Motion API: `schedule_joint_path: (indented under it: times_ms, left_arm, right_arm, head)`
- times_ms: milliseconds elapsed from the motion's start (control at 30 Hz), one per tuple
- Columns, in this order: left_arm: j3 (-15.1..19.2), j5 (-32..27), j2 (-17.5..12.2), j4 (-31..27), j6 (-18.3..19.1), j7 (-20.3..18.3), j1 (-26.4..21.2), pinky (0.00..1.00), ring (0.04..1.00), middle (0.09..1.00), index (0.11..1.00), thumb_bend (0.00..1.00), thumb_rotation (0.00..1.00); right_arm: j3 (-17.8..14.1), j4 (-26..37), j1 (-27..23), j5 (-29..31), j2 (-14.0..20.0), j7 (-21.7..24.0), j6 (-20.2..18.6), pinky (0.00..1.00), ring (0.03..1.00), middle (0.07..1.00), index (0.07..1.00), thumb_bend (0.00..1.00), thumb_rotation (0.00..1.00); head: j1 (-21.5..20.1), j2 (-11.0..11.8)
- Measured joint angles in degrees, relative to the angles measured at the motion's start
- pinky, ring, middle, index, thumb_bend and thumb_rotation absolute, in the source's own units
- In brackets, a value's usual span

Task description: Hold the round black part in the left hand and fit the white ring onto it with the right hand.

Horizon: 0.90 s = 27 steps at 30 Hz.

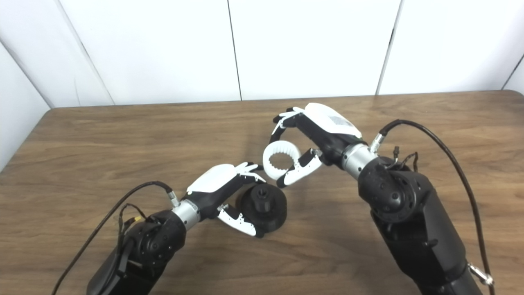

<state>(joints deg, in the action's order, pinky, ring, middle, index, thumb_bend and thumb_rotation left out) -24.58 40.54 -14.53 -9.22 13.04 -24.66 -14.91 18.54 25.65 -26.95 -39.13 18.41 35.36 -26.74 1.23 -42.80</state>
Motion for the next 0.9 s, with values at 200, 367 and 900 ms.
schedule_joint_path:
  times_ms: [200, 367, 900]
  left_arm:
    - [0.0, 0.0, 0.0, 0.0, 0.0, 0.0, 0.0, 0.94, 1.0, 0.968, 0.695, 0.87, 0.34]
    - [0.0, 0.1, 0.0, 0.0, 0.0, -0.1, 0.0, 0.95, 1.0, 0.965, 0.699, 0.88, 0.34]
    - [0.1, 0.1, 0.1, 0.0, 0.0, -0.1, 0.0, 0.95, 1.0, 0.965, 0.7, 0.88, 0.33]
  right_arm:
    - [1.6, 0.0, 0.2, -0.5, -0.1, 0.7, 0.0, 0.9, 0.953, 0.855, 0.49, 0.52, 0.16]
    - [1.8, 0.3, 0.8, -0.6, -0.8, 0.9, 0.0, 0.91, 0.957, 0.854, 0.489, 0.52, 0.16]
    - [3.7, 0.2, 1.4, -0.2, -1.0, 1.2, 0.5, 0.92, 0.962, 0.856, 0.489, 0.52, 0.16]
  head:
    - [0.0, -0.2]
    - [0.2, -0.1]
    - [0.5, -0.3]
